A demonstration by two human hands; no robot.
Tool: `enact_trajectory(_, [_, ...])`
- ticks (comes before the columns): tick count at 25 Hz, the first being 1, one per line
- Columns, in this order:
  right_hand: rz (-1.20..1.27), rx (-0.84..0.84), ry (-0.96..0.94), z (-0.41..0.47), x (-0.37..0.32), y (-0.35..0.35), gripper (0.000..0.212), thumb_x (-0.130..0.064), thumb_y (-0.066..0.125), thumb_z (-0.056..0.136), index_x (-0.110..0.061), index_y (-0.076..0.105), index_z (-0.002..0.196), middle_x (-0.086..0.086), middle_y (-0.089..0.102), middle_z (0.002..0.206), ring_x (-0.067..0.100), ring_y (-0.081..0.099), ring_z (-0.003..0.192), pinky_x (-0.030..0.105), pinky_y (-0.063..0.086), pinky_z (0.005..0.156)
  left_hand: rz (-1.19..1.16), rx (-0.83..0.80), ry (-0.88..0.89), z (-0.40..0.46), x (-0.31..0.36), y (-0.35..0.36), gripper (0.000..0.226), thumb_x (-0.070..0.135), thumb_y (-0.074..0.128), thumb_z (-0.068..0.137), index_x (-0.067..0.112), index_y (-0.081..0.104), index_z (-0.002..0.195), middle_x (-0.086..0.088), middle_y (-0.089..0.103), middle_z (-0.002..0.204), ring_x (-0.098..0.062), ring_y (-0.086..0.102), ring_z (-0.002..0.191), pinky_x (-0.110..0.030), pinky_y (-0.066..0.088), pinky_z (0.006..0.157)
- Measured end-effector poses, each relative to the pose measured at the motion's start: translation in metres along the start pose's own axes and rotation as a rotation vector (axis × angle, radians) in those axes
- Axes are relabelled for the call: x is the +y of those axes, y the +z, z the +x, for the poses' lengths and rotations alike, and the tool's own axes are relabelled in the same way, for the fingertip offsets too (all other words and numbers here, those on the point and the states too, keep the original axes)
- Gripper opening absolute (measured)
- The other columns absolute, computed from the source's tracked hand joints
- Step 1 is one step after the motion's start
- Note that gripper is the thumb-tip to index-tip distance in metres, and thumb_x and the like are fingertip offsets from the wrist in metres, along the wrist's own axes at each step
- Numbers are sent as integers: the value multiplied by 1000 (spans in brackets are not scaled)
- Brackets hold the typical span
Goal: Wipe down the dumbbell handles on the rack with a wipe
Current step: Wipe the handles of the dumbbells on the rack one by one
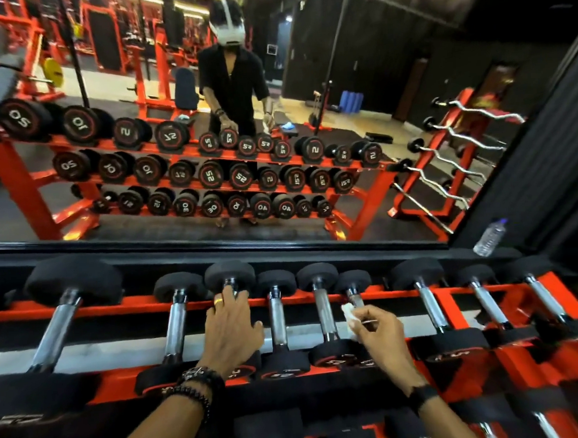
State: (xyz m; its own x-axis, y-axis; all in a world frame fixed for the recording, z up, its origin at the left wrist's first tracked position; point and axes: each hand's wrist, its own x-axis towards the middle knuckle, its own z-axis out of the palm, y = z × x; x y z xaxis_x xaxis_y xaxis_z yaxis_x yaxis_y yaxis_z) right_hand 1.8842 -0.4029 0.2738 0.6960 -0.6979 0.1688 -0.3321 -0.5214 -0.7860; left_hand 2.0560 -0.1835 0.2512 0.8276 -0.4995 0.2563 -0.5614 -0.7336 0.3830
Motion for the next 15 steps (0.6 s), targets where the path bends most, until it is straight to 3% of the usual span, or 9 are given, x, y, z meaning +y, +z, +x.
enact_trajectory(3, [-105,-54,-40,-4,2,-2,16,-8,71,86,-18,76,96,-11,69,90,3,66,82,25,55,83,-50,3,-75,7,3,2,41,35,69,79,17,54,113,-3,35,127,-24,48,113,-39,51,90])
enact_trajectory(6, [-229,-137,-148,2,2,1,16,-6,69,87,-14,79,96,-12,67,86,-1,62,82,4,41,79,-39,38,-69,5,3,4,33,29,70,78,14,56,105,-5,38,123,-24,51,107,-35,52,83])
enact_trajectory(9, [-265,-210,-131,13,-1,13,11,-4,76,80,-13,80,85,-7,67,82,1,61,78,4,41,72,-38,49,-70,7,3,5,26,23,68,79,13,57,100,-5,40,122,-21,51,101,-32,52,80])
enact_trajectory(15, [-340,-378,127,44,-12,20,12,-1,81,67,-11,75,66,-3,71,72,5,64,66,27,57,72,-71,68,-63,8,-1,8,20,19,67,77,18,48,86,-2,39,115,-11,42,86,-24,45,70])
